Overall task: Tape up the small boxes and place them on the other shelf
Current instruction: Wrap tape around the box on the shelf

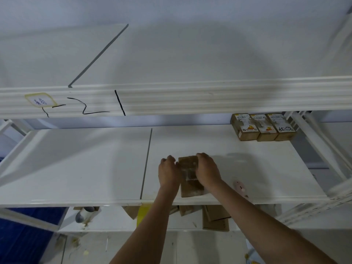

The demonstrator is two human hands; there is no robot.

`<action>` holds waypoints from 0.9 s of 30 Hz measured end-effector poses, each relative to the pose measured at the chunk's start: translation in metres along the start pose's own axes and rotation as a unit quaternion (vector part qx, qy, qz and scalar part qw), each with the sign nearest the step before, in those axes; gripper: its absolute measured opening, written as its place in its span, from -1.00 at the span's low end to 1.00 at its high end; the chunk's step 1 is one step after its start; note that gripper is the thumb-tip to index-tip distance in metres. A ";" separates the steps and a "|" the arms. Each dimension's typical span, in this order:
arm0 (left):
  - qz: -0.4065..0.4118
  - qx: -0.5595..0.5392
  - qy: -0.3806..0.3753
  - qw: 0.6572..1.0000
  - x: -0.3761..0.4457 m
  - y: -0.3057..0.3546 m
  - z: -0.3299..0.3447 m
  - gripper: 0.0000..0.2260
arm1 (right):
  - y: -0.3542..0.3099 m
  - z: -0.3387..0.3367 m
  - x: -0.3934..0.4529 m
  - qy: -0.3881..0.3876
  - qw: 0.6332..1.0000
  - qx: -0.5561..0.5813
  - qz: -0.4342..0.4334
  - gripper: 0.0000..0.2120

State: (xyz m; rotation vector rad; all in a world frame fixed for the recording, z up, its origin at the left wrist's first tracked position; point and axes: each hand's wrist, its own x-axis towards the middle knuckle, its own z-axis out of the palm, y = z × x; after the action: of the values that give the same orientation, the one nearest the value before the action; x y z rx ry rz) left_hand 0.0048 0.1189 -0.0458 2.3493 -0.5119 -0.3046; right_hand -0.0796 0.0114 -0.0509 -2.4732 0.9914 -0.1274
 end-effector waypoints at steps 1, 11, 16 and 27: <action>0.052 0.024 0.006 0.998 -0.004 0.001 0.003 -0.77 | -0.004 0.001 -0.004 -0.014 1.000 0.001 -0.012 -0.51; -0.082 -0.109 -0.036 0.990 -0.018 -0.011 0.025 -0.62 | -0.005 0.024 -0.012 0.052 0.977 0.135 0.154 -0.74; -0.122 -0.101 -0.024 0.987 -0.015 -0.007 0.026 -0.85 | -0.011 0.025 -0.010 0.017 0.973 0.131 0.191 -0.83; -0.158 -0.046 -0.043 0.985 -0.010 0.008 0.028 -0.87 | -0.010 0.023 -0.001 -0.019 0.962 0.139 0.236 -0.83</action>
State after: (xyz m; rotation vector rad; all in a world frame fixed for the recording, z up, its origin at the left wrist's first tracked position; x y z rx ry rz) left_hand -0.0157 0.1014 -0.0602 2.3313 -0.1576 -0.5663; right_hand -0.0682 0.0275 -0.0664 -1.9244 1.4096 -0.0574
